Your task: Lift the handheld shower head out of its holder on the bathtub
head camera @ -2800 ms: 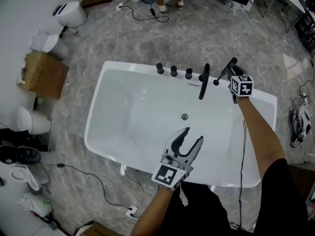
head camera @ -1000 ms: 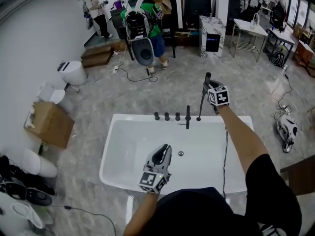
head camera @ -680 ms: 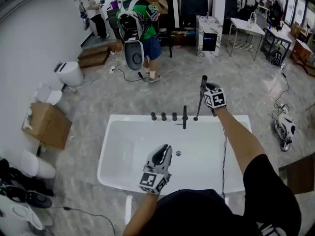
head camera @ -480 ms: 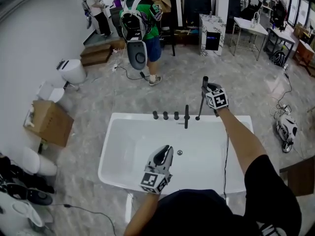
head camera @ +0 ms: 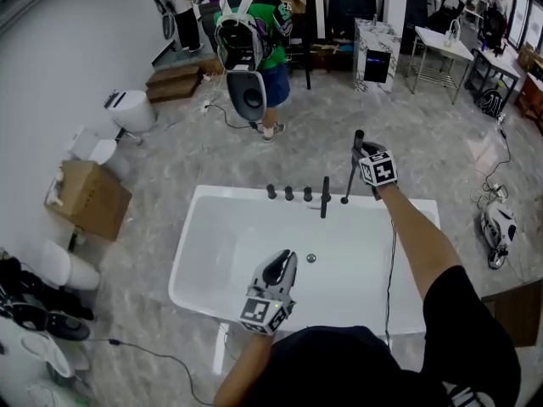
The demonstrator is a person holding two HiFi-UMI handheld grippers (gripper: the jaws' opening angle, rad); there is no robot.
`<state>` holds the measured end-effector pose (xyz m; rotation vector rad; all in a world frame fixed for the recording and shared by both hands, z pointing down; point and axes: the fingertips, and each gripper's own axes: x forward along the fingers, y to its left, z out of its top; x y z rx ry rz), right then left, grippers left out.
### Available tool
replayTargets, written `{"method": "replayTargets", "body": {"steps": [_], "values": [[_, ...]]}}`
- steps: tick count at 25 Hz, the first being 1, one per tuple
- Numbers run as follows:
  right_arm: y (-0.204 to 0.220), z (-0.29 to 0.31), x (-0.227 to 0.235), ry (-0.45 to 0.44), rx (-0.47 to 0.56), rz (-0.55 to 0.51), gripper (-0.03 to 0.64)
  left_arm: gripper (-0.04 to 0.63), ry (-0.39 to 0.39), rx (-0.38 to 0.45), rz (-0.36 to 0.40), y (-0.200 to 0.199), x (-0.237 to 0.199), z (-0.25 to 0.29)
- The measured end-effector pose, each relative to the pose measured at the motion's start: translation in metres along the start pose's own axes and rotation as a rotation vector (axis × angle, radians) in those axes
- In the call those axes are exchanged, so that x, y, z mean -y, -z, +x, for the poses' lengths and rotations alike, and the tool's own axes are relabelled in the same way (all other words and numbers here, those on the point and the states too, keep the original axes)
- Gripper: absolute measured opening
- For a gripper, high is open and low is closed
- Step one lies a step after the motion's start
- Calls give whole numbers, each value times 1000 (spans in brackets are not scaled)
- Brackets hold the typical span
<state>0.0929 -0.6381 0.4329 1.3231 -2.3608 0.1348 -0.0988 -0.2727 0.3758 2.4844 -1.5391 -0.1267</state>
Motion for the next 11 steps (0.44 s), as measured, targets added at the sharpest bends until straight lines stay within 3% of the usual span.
{"method": "replayTargets", "body": {"steps": [11], "values": [[23, 11, 7, -26, -20, 19, 109, 40, -34, -28, -4, 18, 7, 6]]}}
